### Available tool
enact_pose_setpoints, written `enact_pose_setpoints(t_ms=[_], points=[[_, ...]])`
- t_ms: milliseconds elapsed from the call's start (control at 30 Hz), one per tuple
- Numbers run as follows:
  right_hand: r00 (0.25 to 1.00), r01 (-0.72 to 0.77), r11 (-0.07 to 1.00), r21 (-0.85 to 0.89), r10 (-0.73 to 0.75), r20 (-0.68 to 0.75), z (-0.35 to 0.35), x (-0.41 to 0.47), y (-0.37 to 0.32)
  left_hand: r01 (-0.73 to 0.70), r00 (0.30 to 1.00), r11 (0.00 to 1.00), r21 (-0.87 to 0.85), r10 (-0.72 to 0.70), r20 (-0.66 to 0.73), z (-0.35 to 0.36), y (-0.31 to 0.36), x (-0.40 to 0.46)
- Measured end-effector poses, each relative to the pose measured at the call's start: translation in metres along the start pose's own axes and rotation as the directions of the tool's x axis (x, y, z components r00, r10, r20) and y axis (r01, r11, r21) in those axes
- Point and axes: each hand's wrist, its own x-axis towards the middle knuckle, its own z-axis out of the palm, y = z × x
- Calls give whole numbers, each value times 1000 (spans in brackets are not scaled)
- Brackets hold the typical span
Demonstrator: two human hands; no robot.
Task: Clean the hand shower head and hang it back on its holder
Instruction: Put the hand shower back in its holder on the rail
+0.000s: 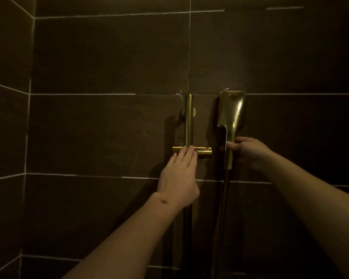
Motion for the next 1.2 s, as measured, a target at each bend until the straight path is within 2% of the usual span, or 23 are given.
enact_pose_setpoints(t_ms=[267, 567, 933, 1200], points=[[990, 139, 988, 64, -141, 24, -10, 12, -59, 11, 999, 1000, -12, -11, -44, 11, 1, 0], [979, 191, 979, 71, -195, 55, 11, 20, -92, 46, 998, 996, -78, -49, -46, 11, 6, -1], [964, 227, 974, 7, -225, 140, 47, 23, -83, 45, 998, 997, -67, -49, -48, 4, 7, -2], [978, 182, 983, 20, -183, 101, 48, 19, -54, 54, 998, 995, -84, -57, -35, 10, 5, -3]])
